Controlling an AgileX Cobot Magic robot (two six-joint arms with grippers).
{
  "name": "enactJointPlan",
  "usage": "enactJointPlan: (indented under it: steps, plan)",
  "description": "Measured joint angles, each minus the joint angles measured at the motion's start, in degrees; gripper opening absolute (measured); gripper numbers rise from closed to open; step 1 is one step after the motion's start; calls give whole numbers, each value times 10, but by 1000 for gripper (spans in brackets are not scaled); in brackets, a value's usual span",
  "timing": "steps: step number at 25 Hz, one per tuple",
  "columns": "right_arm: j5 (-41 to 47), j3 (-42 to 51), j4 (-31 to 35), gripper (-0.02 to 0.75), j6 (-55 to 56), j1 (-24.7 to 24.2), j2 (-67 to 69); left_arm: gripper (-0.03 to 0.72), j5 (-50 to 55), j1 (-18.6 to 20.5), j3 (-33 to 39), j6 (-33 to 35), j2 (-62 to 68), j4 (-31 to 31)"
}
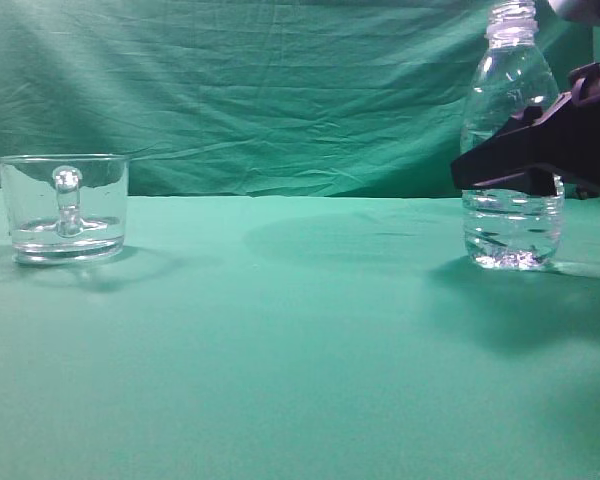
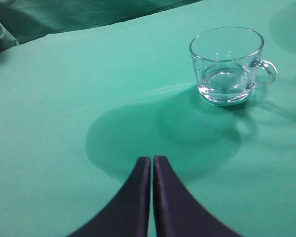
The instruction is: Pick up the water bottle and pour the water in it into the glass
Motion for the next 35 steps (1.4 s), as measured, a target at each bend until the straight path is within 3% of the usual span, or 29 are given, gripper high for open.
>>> enactJointPlan:
  steps: [7,23,24,30,34,35]
  plan:
    - [3,0,47,318,24,0,0,0,0,0,0,0,0,0]
    - [7,0,46,318,62,-1,0,0,0,0,0,0,0,0]
    - [7,0,45,391,62,-1,0,0,0,0,0,0,0,0]
    - [20,0,44,631,80,-1,0,0,0,0,0,0,0,0]
    - [21,0,45,626,102,-1,0,0,0,0,0,0,0,0]
    - [23,0,45,668,105,-1,0,0,0,0,0,0,0,0]
